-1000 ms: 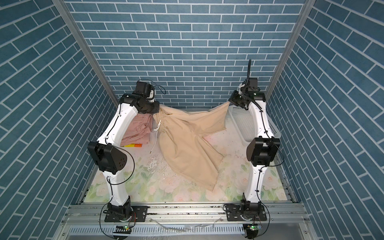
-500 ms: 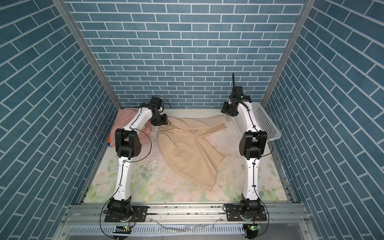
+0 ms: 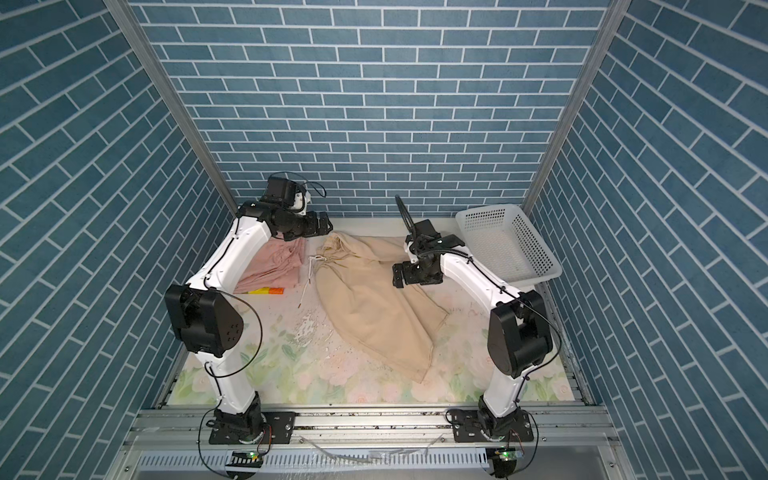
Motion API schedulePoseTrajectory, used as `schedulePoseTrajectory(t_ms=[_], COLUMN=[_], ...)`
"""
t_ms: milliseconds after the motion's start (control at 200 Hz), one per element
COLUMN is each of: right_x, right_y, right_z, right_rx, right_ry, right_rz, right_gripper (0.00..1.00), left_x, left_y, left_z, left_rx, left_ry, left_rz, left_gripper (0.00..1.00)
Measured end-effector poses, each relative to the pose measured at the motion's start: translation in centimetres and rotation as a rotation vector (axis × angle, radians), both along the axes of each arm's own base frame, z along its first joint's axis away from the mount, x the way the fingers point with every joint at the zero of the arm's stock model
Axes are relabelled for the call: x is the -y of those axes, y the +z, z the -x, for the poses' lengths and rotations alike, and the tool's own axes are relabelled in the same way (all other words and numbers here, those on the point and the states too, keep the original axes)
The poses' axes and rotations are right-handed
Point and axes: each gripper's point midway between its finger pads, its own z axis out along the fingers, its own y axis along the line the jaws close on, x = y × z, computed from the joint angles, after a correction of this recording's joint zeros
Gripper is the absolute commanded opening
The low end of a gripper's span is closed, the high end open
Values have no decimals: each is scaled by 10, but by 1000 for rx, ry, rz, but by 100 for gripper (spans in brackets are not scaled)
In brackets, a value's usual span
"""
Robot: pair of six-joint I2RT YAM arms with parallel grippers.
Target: Fold and stack the shorts
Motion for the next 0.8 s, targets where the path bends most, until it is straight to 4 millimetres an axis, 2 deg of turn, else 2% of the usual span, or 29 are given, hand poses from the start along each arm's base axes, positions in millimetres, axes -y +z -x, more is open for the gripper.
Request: schedulePoseTrajectory(t_ms=[80,145,255,470,520,590,660,800], right_x=[-8,-11,-5,14,14,13,11,7], right_y=[-22,-35,-51,-74,-78,-82,-83,-76], right_z=[17,22,21,12,12,13,14,10], right_rx=[-39,-50,-49,-43,-52,-63,-74,-97], right_ry=[41,60,49,21,21,26,32,20], right_rz=[51,90,167,288,293,290,281,207], right_gripper=[95,86,72,54,40,15,0,0], left_x=[1,1,1,0,-1,-1,-2,-3], left_y=[-17,-31,-47,-55,-58,-66,-76,-96], left_z=[17,30,53,88,93,99,105,116], left_rx=[-47,-86,-132,-152,-157,-169,-192,-240], left_ry=[0,-2,-6,-17,-18,-20,-20,-19], left_rz=[19,34,56,83,84,85,85,88], left_gripper=[100,100,100,100,100,100,100,100])
